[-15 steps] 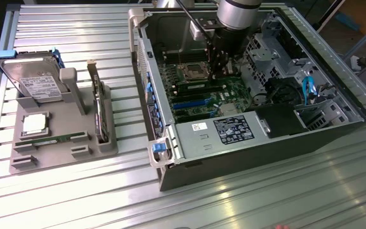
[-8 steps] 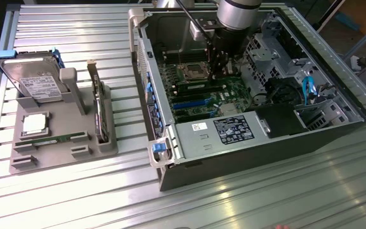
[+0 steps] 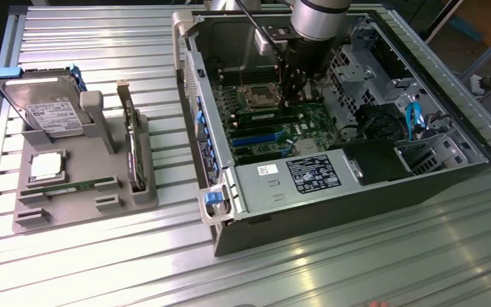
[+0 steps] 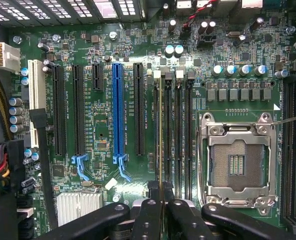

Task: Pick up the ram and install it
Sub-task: 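Insert the ram into the slot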

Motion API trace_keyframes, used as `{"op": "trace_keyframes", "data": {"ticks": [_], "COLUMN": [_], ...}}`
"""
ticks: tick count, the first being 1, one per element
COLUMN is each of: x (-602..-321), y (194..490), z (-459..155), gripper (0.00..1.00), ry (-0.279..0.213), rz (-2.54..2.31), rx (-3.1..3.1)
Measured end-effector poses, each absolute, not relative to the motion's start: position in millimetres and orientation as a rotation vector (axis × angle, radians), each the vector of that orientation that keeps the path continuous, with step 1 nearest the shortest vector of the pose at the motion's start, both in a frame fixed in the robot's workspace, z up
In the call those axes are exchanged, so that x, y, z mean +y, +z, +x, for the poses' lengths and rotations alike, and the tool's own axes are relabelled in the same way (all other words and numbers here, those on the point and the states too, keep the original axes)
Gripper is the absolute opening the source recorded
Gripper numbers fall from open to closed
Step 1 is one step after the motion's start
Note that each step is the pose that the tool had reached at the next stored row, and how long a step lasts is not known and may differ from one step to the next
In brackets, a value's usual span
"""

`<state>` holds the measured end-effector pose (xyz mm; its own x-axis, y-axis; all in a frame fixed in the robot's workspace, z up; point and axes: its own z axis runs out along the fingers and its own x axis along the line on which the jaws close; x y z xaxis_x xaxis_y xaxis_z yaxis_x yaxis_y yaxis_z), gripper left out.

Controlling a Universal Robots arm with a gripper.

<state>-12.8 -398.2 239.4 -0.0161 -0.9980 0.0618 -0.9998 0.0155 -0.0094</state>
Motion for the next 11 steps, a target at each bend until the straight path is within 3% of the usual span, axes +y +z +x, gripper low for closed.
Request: {"op": "trace_keyframes", "data": {"ticks": [11], "x": [-398.2], "y": [237.2], "z": [-12.8], "gripper": [0.12], "ry": [0.078], "rz": [2.177], "rx": [-2.212]}}
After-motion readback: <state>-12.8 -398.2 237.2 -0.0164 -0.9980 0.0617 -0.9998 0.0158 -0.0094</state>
